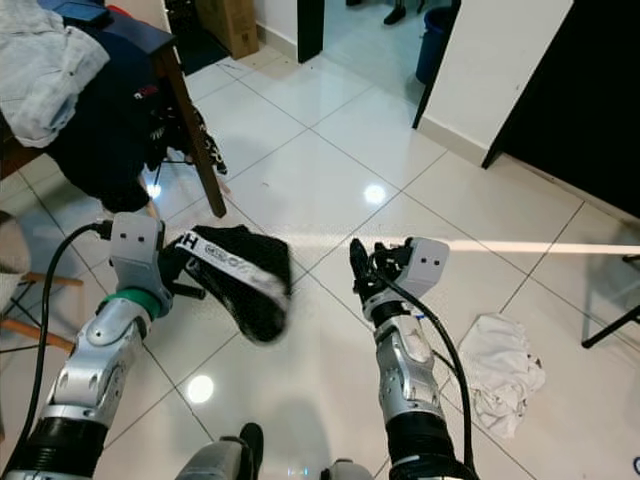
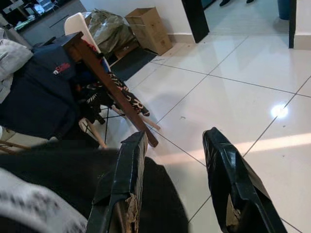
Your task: Hang hanger
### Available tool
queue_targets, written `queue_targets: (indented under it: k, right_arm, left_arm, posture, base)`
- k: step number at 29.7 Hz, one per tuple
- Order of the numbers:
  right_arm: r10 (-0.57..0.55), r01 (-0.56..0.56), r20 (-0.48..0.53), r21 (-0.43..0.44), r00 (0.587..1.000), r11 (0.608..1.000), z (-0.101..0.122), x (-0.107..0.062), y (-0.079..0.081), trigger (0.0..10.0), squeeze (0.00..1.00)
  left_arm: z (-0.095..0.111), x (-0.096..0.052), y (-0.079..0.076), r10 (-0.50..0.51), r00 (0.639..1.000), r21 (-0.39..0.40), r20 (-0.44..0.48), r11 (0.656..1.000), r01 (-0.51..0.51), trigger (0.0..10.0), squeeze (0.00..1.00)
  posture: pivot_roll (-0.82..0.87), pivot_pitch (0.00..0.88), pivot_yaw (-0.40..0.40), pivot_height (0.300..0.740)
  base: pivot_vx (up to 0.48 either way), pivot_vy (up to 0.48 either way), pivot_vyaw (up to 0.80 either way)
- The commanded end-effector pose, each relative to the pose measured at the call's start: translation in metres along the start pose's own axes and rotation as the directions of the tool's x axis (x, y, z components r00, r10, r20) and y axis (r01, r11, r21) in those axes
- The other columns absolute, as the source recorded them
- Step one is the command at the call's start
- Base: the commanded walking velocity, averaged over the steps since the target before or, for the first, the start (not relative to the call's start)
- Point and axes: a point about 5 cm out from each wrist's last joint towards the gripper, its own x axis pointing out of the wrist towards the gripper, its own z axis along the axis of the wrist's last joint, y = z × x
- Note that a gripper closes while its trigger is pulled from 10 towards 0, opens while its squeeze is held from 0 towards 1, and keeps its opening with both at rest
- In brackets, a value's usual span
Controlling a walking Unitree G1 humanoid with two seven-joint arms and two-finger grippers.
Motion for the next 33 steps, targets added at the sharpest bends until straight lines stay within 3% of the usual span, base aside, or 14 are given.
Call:
queue_targets:
  k: [1,14,33]
  right_arm:
    - [-0.011,0.012,-0.027,0.007,1.000,1.000,-0.006,-0.005,-0.003,10.0,0.00]
    - [-0.035,0.034,-0.086,-0.012,0.996,0.999,-0.015,-0.008,-0.006,10.0,0.00]
    - [-0.050,0.049,-0.108,-0.008,0.993,0.999,-0.019,-0.010,-0.010,10.0,0.00]
  left_arm:
    - [-0.011,-0.004,0.001,-0.002,0.999,-0.005,-0.052,1.000,0.002,10.0,0.00]
    - [-0.025,-0.007,-0.001,-0.022,0.992,0.002,-0.125,1.000,0.023,10.0,0.00]
    - [-0.030,-0.008,-0.003,-0.037,0.988,0.020,-0.152,0.999,0.041,10.0,0.00]
  posture:
    - [0.10,0.113,0.084,0.740]
    - [0.10,0.106,0.084,0.740]
    - [0.09,0.098,0.088,0.740]
  base:
    - [0.000,0.000,0.00]
    - [0.000,0.000,0.00]
    - [0.000,0.000,0.00]
